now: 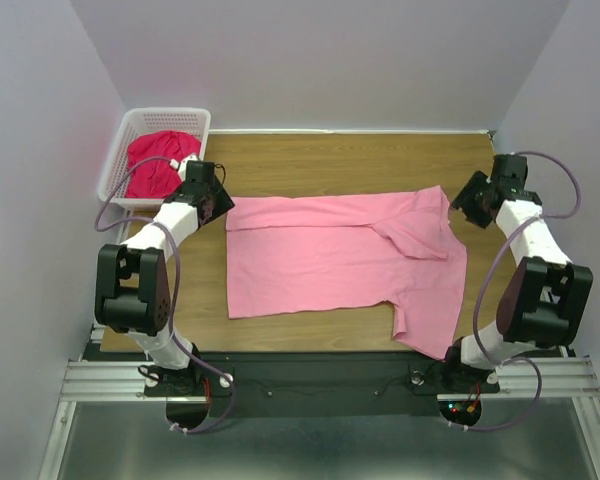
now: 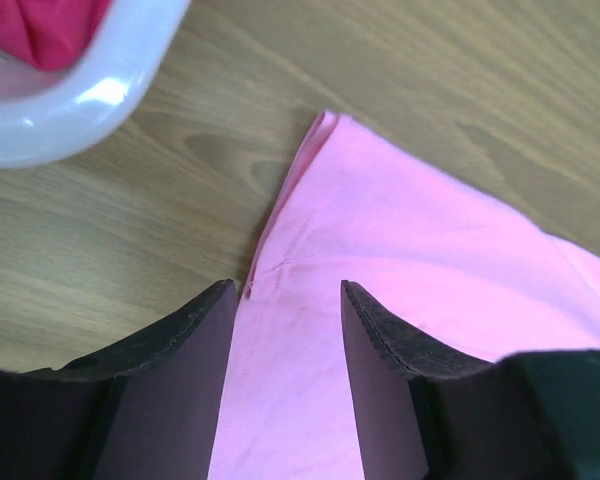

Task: Fold and stack the t-shirts
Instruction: Fold the tshirt

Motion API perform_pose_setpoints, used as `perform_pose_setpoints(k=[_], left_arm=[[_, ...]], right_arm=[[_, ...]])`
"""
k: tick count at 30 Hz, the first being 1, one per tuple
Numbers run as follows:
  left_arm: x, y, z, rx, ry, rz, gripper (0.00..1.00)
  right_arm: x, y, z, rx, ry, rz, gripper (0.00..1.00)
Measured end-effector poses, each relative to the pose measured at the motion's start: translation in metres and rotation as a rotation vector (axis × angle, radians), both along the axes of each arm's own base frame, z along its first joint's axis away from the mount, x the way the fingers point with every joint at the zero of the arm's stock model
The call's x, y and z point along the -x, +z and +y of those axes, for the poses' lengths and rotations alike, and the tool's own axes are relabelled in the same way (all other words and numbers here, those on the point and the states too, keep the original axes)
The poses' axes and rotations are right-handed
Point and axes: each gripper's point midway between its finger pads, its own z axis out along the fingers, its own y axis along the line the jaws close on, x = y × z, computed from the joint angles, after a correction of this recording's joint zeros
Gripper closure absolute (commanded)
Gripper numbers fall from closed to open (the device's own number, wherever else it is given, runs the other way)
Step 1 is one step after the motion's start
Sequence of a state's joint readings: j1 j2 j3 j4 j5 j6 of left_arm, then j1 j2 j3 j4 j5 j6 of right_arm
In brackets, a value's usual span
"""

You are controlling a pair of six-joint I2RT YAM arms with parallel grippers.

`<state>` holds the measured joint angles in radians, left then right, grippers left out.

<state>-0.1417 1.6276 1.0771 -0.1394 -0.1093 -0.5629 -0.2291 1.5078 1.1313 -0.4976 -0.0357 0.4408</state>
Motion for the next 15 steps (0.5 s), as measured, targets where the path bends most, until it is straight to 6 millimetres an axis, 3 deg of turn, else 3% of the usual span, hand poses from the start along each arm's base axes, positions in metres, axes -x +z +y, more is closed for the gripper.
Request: perform_pose_setpoints(k=[4,7,11,15], left_arm=[[-0.014,0.018,-0.004,-0.023,-0.016,-0.047,0.54],[-0.027,0.021,-0.009,-0.027,-0.03,-0.065,0.59],[-0.045,0.009,-0.015,-0.037,-0.047,-0.056,0.6],[-0.061,-0.011,-0.021,-0.042,-0.068,-0.026,0.64]], right_arm=[[-0.042,0.006,-0.003,0.004,0.052,-0.069,0.44],[-0.064,-0.015,-0.003,-0.01,0.09,-0.054,0.45],[-0.085,-0.044,-0.001,-0.037,0.137,-0.026,0.46],[-0.106,-0.06,0.001,-0.059,0.18,-0.028,0.5]])
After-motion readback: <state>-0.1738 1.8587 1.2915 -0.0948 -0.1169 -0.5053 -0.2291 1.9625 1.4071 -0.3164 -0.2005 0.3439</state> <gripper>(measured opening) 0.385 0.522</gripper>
